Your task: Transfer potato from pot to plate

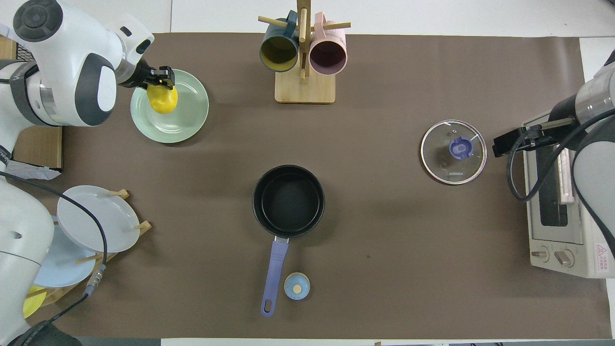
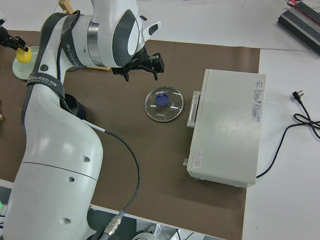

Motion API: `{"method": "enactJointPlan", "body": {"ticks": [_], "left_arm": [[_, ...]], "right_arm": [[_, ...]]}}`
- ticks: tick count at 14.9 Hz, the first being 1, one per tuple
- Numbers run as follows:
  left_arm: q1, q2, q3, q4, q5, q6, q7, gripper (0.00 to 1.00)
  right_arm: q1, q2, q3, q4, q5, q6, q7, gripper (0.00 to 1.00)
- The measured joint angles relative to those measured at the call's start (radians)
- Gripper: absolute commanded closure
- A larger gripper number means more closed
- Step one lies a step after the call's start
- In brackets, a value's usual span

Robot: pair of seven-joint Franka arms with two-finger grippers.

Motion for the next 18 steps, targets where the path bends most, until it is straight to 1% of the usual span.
{"method": "enactJointPlan", "body": {"ticks": [2,5,6,7,8,11,13,15,16,18], "left_arm": [[0.0,0.013,0.0,-0.032,0.001,0.031,0.005,1.0],[0.001,0.006,0.0,-0.066,0.001,0.05,0.012,1.0],[0.001,0.001,0.001,-0.074,0.001,0.05,0.013,0.71],[0.001,-0.003,0.001,-0.081,0.001,0.051,0.014,0.19],[0.001,-0.006,0.002,-0.086,0.001,0.051,0.015,0.0],[0.002,-0.009,0.004,-0.098,0.001,0.051,0.017,0.0],[0.004,-0.026,0.005,-0.096,0.001,0.057,0.018,0.0],[0.016,-0.078,0.008,-0.093,0.001,0.031,0.018,0.0],[0.025,-0.115,0.008,-0.089,0.001,-0.006,0.018,0.0],[0.041,-0.207,0.009,-0.084,0.001,-0.118,0.018,0.0]], "right_arm": [[0.0,-0.017,0.0,0.0,0.0,-0.027,0.012,0.0],[-0.003,-0.015,-0.003,-0.002,0.0,-0.028,0.016,0.0],[-0.003,-0.014,-0.005,-0.002,0.0,-0.028,0.016,0.0],[-0.005,-0.014,-0.006,-0.002,0.0,-0.028,0.016,0.0],[-0.005,-0.014,-0.008,-0.002,0.0,-0.028,0.016,0.0],[-0.006,-0.014,-0.013,-0.002,-0.001,-0.027,0.017,0.0],[-0.007,-0.014,-0.014,-0.002,-0.001,-0.024,0.017,0.0],[-0.017,-0.014,-0.014,-0.002,-0.002,-0.025,0.017,0.0],[-0.025,-0.014,-0.014,-0.003,-0.003,-0.025,0.017,0.0],[-0.026,-0.013,-0.016,-0.004,-0.004,-0.028,0.017,0.0]]}}
